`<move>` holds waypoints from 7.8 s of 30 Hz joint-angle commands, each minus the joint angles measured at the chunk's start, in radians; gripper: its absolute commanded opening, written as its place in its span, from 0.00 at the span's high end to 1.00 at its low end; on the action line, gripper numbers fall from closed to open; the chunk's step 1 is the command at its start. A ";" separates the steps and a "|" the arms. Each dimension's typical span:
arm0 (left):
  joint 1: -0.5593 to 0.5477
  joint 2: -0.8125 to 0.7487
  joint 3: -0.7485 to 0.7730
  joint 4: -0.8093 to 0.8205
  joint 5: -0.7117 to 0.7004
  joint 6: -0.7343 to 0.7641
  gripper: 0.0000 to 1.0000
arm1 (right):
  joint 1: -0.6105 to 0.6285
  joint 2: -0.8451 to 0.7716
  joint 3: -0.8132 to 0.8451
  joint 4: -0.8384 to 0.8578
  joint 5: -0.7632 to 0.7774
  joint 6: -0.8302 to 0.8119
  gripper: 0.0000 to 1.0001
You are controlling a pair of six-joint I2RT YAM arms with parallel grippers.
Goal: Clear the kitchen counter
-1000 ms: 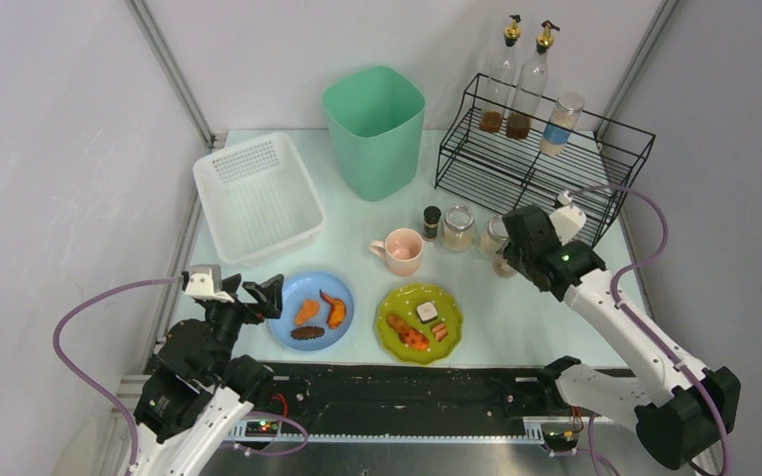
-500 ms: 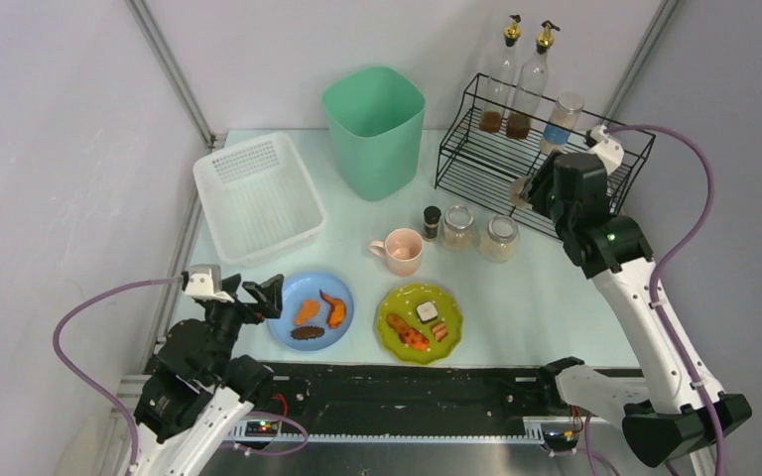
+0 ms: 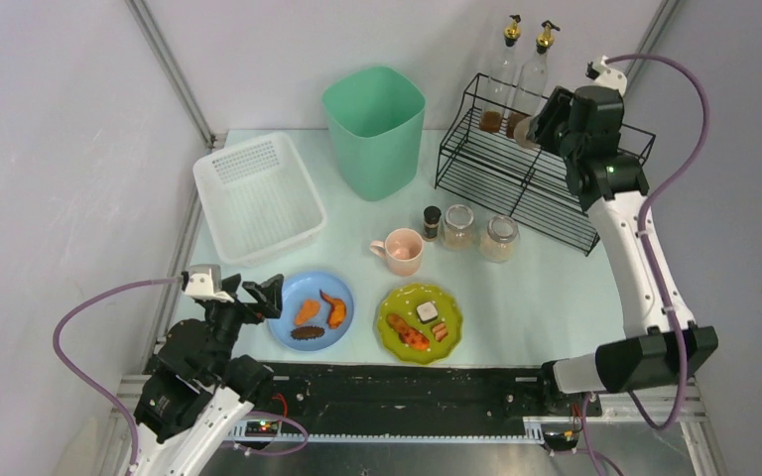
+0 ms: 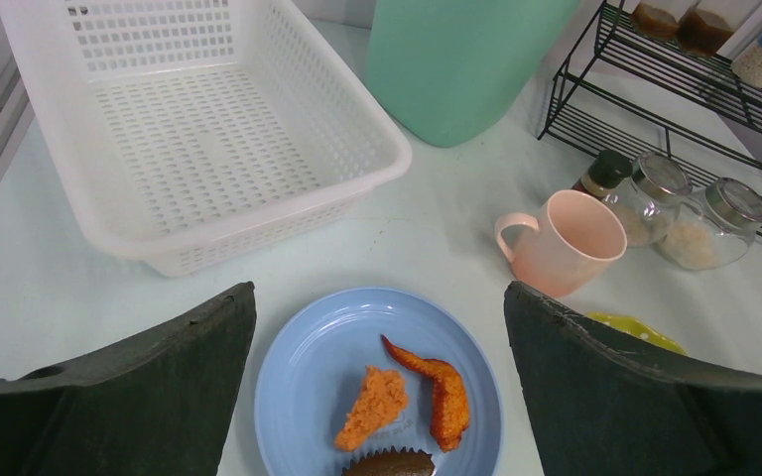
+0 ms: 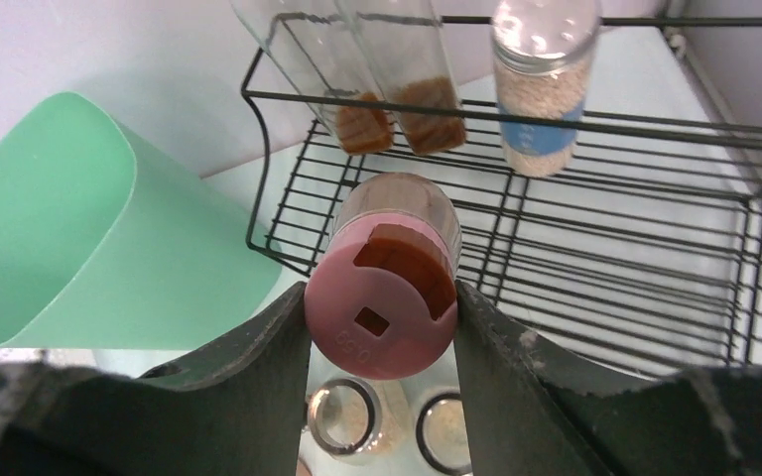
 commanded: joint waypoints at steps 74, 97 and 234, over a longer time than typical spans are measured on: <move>0.014 0.016 -0.007 0.029 -0.025 -0.011 0.02 | 0.141 0.839 0.799 -0.124 -0.240 -0.225 0.85; 0.016 0.015 -0.008 0.028 -0.022 -0.010 0.02 | 0.155 0.777 0.732 -0.088 -0.182 -0.238 0.25; 0.018 0.016 -0.008 0.029 -0.024 -0.011 0.02 | 0.241 0.196 0.142 0.171 -0.088 -0.199 0.67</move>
